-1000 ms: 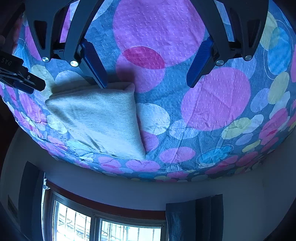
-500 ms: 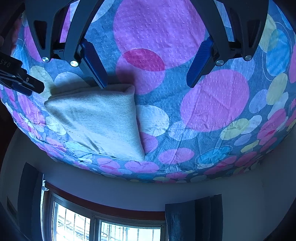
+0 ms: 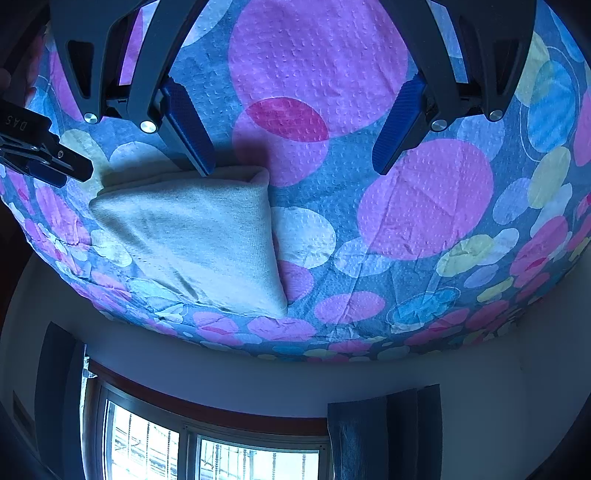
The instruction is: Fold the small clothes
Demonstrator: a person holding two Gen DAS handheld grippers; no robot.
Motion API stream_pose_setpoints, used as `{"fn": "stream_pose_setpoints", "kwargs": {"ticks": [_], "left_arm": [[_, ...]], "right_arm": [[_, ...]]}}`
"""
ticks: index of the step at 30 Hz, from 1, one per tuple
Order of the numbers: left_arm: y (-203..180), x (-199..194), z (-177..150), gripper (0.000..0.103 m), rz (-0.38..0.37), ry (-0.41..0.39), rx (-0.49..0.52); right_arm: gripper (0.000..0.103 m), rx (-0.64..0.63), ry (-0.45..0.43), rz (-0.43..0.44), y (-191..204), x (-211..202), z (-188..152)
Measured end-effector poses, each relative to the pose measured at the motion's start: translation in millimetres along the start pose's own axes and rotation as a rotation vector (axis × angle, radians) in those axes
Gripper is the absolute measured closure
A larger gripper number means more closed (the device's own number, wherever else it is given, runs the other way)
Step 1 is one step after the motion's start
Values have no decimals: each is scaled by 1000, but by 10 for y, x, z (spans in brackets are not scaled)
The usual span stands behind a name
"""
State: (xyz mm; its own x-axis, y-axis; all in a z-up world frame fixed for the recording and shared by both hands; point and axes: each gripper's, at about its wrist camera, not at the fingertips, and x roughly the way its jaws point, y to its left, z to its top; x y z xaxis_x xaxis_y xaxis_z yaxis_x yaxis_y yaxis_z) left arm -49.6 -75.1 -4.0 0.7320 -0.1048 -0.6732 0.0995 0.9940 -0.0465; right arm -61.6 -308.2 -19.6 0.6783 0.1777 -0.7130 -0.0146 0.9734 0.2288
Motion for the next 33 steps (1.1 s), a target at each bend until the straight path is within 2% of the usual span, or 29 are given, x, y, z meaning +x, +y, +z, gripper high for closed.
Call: {"fn": "stream_pose_setpoints", "kwargs": {"ticks": [14,24,33], "left_arm": [[11,-10,11,17,9,-3,3],[37,-52,47,17,21,-19,-3],[-23,-129,57,17,50,-69,32]], "right_arm": [[9,3,4,6,-95,66,2],[9,-15,17,8,-85,90,0],[9,-31,29,15,-63,115,-7]]}}
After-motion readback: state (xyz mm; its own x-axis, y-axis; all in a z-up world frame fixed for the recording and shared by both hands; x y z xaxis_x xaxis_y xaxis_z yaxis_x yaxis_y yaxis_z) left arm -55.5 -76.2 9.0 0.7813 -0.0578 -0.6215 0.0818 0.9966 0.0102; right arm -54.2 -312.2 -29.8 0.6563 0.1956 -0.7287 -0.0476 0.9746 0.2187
